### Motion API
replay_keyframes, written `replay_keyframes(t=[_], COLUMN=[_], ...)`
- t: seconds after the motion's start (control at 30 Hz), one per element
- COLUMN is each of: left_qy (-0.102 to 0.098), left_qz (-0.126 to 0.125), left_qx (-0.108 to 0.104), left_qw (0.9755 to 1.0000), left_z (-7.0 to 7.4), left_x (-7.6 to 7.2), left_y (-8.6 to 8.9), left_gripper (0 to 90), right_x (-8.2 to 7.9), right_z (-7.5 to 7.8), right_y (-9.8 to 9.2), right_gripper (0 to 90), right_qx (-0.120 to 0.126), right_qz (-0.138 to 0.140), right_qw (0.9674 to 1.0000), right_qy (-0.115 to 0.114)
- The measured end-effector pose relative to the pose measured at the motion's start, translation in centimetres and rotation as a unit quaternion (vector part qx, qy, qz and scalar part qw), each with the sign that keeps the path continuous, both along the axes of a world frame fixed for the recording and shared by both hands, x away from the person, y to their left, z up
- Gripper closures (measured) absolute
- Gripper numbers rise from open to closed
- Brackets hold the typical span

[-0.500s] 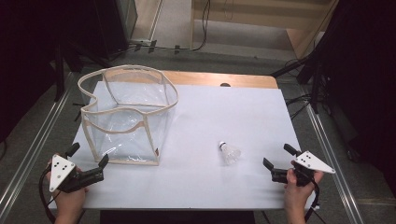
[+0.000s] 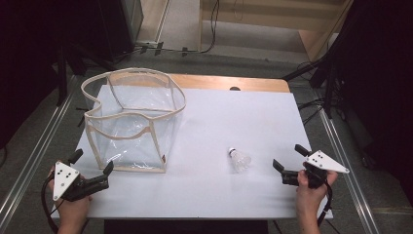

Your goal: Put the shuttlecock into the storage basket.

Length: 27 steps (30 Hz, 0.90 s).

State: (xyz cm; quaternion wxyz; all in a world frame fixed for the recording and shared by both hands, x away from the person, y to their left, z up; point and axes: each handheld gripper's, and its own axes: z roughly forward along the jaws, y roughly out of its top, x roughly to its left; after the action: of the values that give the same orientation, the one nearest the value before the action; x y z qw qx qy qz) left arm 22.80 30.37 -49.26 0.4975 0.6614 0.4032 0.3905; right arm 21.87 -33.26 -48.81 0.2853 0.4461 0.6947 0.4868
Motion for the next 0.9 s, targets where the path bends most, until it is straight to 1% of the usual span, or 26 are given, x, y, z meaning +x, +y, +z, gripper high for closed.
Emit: replay_keyframes(t=[0.2, 0.27, 0.37, 0.53, 0.67, 0.8, 0.83, 0.87, 0.9], left_qy=[-0.001, -0.001, 0.000, -0.001, 0.000, -0.001, -0.001, 0.000, 0.001], left_qz=[-0.001, 0.000, -0.001, -0.001, 0.000, 0.000, -0.002, -0.003, -0.003], left_qx=[-0.003, -0.002, 0.001, -0.001, 0.001, -0.002, -0.002, -0.002, -0.001], left_qw=[1.0000, 1.0000, 1.0000, 1.0000, 1.0000, 1.0000, 1.0000, 1.0000, 1.0000], left_z=[0.0, 0.0, 0.0, 0.0, 0.0, 0.0, 0.0, 0.0, 0.0], left_x=[-0.1, -0.1, -0.1, -0.1, -0.1, -0.1, -0.1, 0.0, 0.0], left_y=[0.0, 0.0, 0.0, 0.0, 0.0, 0.0, 0.0, 0.0, 0.0], left_gripper=[0.3, 0.3, 0.3, 0.3, 0.3, 0.3, 0.3, 0.3, 0.3], right_x=[1.0, 1.5, 2.2, 3.3, 4.2, 5.0, 5.1, 5.3, 5.4], right_z=[1.0, 1.2, 1.7, 2.3, 2.5, 2.5, 2.5, 2.4, 2.4], right_y=[0.4, 0.5, 0.8, 1.0, 1.0, 0.9, 0.9, 0.9, 1.0], right_gripper=[0.0, 0.0, 0.0, 0.0, 0.0, 0.0, 0.0, 2.6, 9.8], right_qx=[-0.011, -0.007, -0.008, -0.004, -0.005, -0.006, -0.002, 0.001, 0.005], right_qz=[0.004, 0.010, 0.016, 0.022, 0.027, 0.038, 0.041, 0.046, 0.050], right_qw=[0.9999, 0.9999, 0.9998, 0.9997, 0.9996, 0.9990, 0.9989, 0.9985, 0.9982], right_qy=[0.002, 0.003, 0.000, 0.002, 0.007, 0.021, 0.025, 0.028, 0.032])
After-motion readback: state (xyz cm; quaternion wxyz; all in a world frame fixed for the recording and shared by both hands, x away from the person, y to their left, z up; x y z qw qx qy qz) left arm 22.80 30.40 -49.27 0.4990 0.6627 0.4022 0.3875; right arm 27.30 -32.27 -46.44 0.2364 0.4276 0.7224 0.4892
